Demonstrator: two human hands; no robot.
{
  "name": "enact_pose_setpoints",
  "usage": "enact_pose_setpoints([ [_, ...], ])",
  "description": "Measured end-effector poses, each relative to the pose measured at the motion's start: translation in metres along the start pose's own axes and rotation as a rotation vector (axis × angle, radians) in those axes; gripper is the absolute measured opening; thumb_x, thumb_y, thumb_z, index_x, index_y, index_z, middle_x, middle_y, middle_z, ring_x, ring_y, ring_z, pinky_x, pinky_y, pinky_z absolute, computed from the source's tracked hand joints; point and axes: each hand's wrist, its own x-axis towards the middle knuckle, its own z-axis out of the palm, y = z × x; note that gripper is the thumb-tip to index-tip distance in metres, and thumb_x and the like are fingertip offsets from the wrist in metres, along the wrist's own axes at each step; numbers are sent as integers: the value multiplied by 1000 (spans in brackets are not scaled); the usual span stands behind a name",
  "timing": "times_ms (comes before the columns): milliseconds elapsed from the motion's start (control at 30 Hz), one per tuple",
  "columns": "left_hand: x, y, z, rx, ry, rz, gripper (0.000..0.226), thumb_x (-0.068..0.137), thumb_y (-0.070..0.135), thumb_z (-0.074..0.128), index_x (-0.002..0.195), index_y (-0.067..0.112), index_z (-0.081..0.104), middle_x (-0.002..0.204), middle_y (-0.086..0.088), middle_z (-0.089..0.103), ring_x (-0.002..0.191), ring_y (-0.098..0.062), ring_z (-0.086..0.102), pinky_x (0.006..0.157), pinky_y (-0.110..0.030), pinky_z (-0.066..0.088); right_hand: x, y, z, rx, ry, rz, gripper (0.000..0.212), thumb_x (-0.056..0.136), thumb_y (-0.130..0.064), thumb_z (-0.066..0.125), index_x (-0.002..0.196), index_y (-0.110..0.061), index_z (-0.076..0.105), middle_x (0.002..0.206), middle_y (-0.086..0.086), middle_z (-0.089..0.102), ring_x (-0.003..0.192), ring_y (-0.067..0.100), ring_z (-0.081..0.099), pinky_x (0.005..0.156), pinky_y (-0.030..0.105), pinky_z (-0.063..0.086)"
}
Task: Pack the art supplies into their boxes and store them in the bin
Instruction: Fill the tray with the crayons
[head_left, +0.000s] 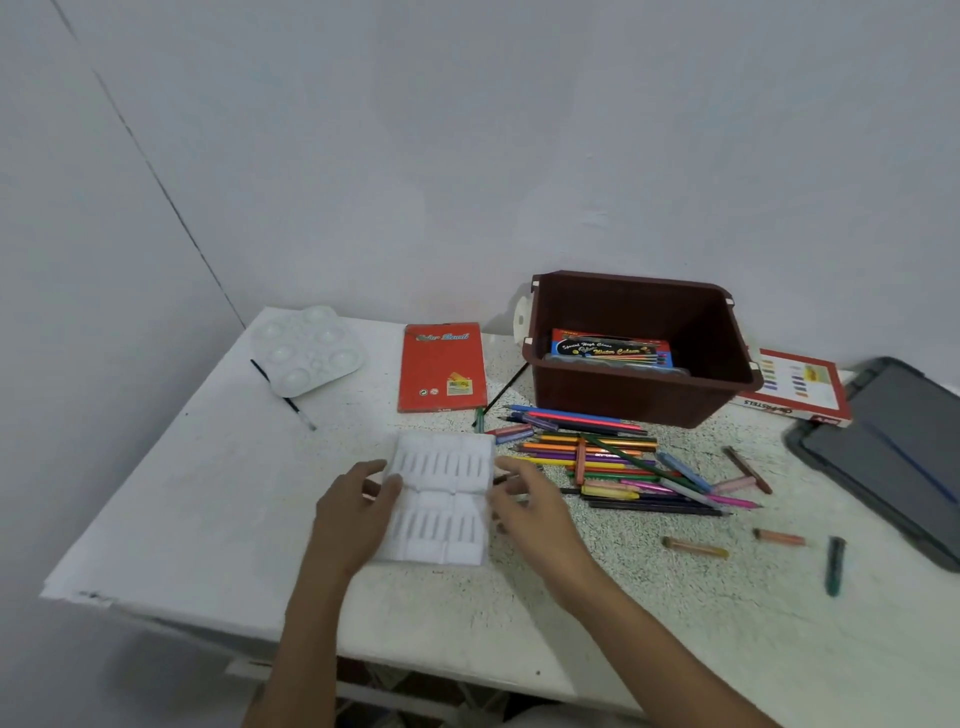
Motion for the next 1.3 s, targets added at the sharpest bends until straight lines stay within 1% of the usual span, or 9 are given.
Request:
enact_pose_setpoints([
  [200,-29,38,46,1,-234,135,32,101,35,51,130,22,57,94,16,56,81,5,57,54,-8,43,-32,19,-54,290,228,123,21,98,-11,56,113,-16,70,97,2,76,87,18,73,73,29,57],
  [433,-50,51,92,-35,-494,102,50,96,47,54,141,26,49,110,6,59,98,-8,60,89,-31,52,-67,56,-97,286,461,185,20,97,-9,57,100,-19,74,89,-4,76,83,18,71,64,31,56],
  [533,-54,55,101,8,-524,91,46,97,43,55,138,22,51,104,7,60,95,-7,60,87,-31,52,-74,72,-104,221,442,240,23,98,-8,55,101,-21,73,84,-8,75,81,18,70,73,44,59],
  [700,-63,61,111,37,-552,133,63,94,56,52,148,27,40,109,7,61,100,-8,59,90,-30,48,-83,79,-109,264,465,235,25,99,-12,55,119,-20,67,97,7,72,77,9,72,59,22,55],
  [867,-79,73,120,-74,-669,65,87,73,85,45,146,39,39,145,7,48,128,-13,49,108,-37,39,-91,67,-112,346,452,134,24,98,-16,57,117,-24,69,102,6,74,87,18,73,65,29,58],
  [933,-86,80,124,-210,-729,-11,79,69,93,41,134,49,45,147,14,45,130,-10,48,110,-40,37,-94,62,-111,342,404,81,23,99,-17,55,114,-23,71,104,-1,75,92,20,72,72,34,59],
  [1067,-95,93,124,-424,-817,-99,64,78,82,32,123,44,54,122,19,59,109,-2,58,86,-24,47,-95,58,-109,317,361,11,23,99,-18,56,115,-24,72,102,-4,75,91,18,71,80,36,59],
  [1167,-93,89,127,-514,-827,-128,75,77,88,39,128,38,61,129,11,64,118,-11,61,102,-36,45,-93,62,-106,301,332,10,22,99,-17,57,112,-24,73,97,0,76,89,23,71,79,34,58],
  [1300,-96,95,128,-578,-807,-91,39,90,62,55,115,37,68,114,9,72,107,-12,67,93,-38,53,-90,69,-102,309,304,3,23,97,-13,59,115,-21,71,97,-2,76,88,21,71,77,29,57],
])
